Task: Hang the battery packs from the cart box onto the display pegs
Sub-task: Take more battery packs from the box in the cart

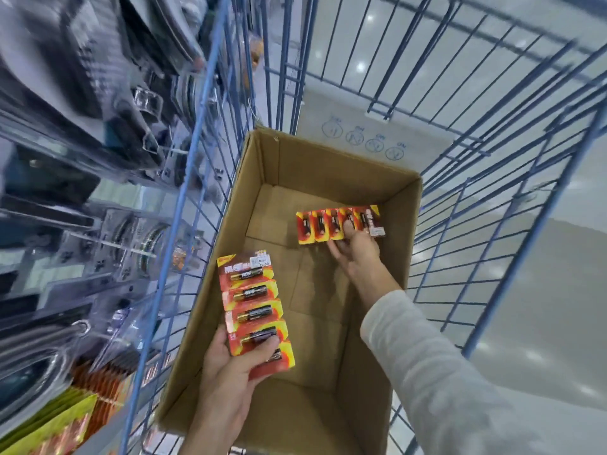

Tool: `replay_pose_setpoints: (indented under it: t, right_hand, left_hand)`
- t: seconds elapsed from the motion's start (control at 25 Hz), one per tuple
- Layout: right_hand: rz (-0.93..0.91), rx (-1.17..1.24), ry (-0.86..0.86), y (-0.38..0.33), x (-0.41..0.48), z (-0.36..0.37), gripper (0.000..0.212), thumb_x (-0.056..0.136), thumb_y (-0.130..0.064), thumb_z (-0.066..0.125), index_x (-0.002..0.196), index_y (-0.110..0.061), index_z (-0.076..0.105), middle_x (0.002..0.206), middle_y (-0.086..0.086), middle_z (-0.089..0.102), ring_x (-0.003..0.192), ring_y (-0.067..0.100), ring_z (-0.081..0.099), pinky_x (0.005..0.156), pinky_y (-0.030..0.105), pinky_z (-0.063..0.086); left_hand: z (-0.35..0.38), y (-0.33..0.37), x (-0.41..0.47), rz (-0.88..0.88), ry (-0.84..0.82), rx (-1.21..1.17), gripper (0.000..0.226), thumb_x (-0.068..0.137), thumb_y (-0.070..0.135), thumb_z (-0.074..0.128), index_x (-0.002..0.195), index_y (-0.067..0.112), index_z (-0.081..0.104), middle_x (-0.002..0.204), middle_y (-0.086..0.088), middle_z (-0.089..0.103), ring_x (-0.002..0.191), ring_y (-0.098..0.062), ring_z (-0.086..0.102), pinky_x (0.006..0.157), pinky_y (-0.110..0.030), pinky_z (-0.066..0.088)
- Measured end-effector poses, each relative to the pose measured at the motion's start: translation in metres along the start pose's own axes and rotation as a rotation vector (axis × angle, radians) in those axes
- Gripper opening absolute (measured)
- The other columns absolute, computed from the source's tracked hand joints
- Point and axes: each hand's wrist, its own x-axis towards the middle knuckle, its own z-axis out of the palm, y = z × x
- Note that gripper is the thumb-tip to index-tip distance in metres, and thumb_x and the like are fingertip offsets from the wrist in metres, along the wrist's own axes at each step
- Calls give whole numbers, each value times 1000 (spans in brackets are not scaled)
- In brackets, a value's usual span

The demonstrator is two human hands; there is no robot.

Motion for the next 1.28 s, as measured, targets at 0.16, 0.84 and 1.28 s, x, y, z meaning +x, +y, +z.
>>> replay_pose_setpoints:
  t: [0.16,0.84,1.28]
  right_hand:
    - [-117,-199,-270,-5,-137,-48,22,99,-18,63,121,-19,64,114,2,76,106,20,73,90,42,58]
    - [-268,-655,-887,-41,-417,-173,33,101,-35,55,128,-16,63,116,17,74,102,37,73,87,52,59]
    - [-10,-1059,-1384,107,-549,-159,40,92,-26,59,129,-10,63,118,21,72,101,40,72,89,57,57]
  left_hand:
    - [-5,24,-59,84,-101,16,66,66,-5,80,124,23,65,110,-11,78,104,-32,75,81,-50,61]
    - [-22,-56,-350,555,116,-504,28,98,20,60,124,17,69,104,-9,79,81,-22,78,59,-34,63]
    - [-143,-181,-505,826,628,-851,45,87,28,68,130,17,67,115,-17,76,93,-34,75,71,-44,62]
